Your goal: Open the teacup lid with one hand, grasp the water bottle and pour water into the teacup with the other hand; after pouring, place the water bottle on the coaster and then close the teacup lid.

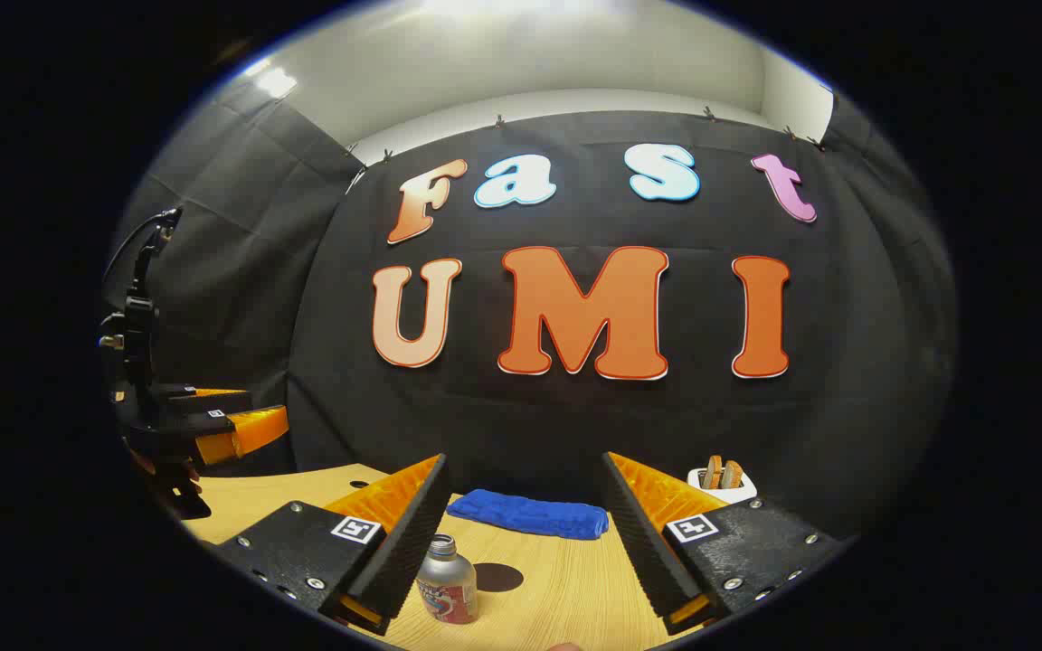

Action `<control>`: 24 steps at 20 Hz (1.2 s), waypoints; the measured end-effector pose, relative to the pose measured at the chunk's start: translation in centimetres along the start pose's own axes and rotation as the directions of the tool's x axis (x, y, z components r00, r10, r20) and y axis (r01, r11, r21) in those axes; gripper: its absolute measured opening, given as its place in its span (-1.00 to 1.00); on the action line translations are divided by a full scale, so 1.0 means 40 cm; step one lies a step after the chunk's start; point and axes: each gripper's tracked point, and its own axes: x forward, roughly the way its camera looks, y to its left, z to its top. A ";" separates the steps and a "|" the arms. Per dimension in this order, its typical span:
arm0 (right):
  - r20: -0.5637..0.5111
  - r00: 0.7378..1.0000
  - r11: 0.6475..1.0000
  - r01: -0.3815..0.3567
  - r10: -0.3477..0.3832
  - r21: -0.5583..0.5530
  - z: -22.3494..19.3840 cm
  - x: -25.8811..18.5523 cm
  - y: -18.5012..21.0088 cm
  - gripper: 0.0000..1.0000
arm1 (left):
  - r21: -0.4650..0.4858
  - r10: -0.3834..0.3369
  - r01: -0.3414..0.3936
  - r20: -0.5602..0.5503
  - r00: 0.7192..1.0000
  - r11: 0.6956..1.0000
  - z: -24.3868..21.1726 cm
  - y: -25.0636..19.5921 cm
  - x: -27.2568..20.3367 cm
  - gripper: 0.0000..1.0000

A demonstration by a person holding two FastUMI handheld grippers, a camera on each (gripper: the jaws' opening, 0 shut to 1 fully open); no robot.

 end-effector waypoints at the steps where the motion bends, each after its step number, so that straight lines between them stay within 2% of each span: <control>1: -0.001 1.000 1.000 -0.002 0.002 0.000 0.000 -0.002 -0.001 0.97 | 0.001 0.015 -0.015 0.007 1.000 1.000 0.007 0.009 0.000 0.96; 12: -0.014 1.000 1.000 -0.001 0.001 -0.003 0.002 0.006 -0.005 0.97 | 0.015 0.037 -0.037 0.035 0.999 0.999 0.033 0.026 0.005 0.97; 15: -0.008 1.000 1.000 -0.009 0.009 -0.020 0.027 0.021 0.002 0.97 | 0.014 0.073 -0.073 0.023 0.997 0.997 0.049 0.057 0.026 0.89; 20: 0.013 1.000 0.999 -0.020 0.020 -0.038 0.077 0.030 0.012 0.97 | 0.024 0.063 -0.063 0.030 0.998 0.998 0.105 0.061 0.039 0.97; 22: 0.017 0.999 0.999 -0.032 0.032 -0.036 0.073 0.022 0.022 0.93 | 0.030 0.052 -0.052 0.018 0.998 0.998 0.092 0.054 0.036 0.97; 23: 0.015 0.999 0.999 -0.037 0.037 -0.036 0.065 0.022 0.027 0.93 | 0.023 0.041 -0.041 0.006 0.999 0.999 0.080 0.050 0.037 0.87; 24: 0.013 0.999 0.999 -0.039 0.039 -0.034 0.053 0.022 0.029 0.97 | 0.013 0.032 -0.032 -0.004 0.999 0.999 0.063 0.049 0.036 0.92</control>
